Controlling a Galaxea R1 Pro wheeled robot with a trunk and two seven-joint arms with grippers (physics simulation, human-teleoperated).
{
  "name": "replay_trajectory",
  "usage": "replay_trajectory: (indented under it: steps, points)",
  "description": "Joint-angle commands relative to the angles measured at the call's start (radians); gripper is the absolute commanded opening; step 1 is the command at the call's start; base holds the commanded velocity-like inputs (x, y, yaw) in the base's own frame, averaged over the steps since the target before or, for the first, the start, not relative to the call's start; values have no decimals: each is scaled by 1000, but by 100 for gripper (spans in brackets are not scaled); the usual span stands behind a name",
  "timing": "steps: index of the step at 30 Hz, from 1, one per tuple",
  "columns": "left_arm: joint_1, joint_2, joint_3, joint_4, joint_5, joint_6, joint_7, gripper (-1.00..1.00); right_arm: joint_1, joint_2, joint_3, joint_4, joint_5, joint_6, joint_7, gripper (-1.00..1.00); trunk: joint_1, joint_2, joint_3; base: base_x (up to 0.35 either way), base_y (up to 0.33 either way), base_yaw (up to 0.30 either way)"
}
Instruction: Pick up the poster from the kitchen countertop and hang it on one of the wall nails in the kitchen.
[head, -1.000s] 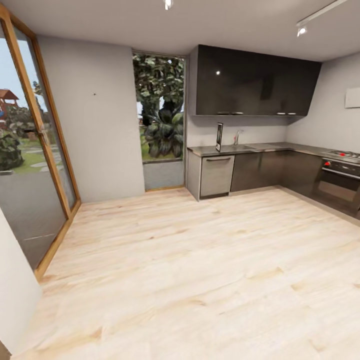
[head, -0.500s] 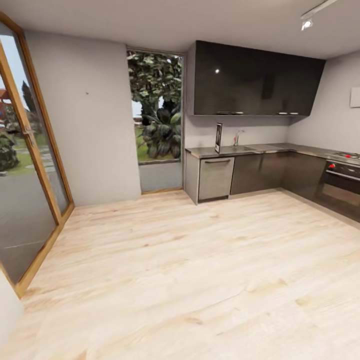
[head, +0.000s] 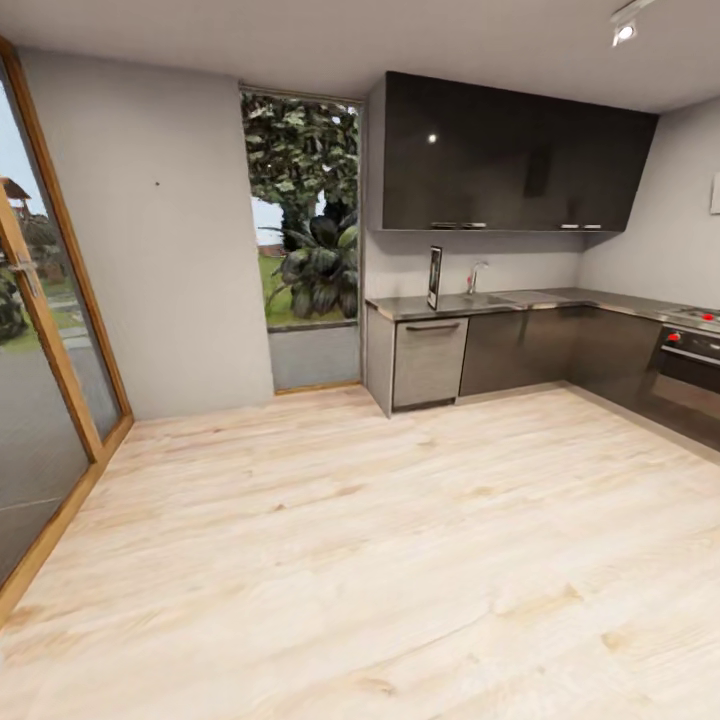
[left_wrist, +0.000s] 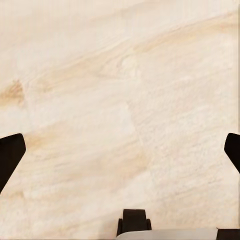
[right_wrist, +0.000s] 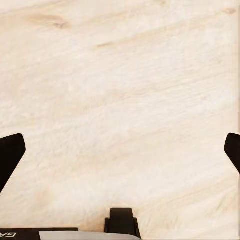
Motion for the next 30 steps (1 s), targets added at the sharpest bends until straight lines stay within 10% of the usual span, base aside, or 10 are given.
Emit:
replay_trajectory:
  steps: [1, 30]
  points:
    - [0, 0, 1, -1, -3, -2, 1, 100, -1, 0, 0, 1, 1, -3, 0, 100, 1, 0, -1, 332, -133, 0]
    - [0, 0, 1, -2, -3, -2, 1, 100, -1, 0, -1, -1, -1, -3, 0, 100, 1, 0, -1, 306, -185, 0]
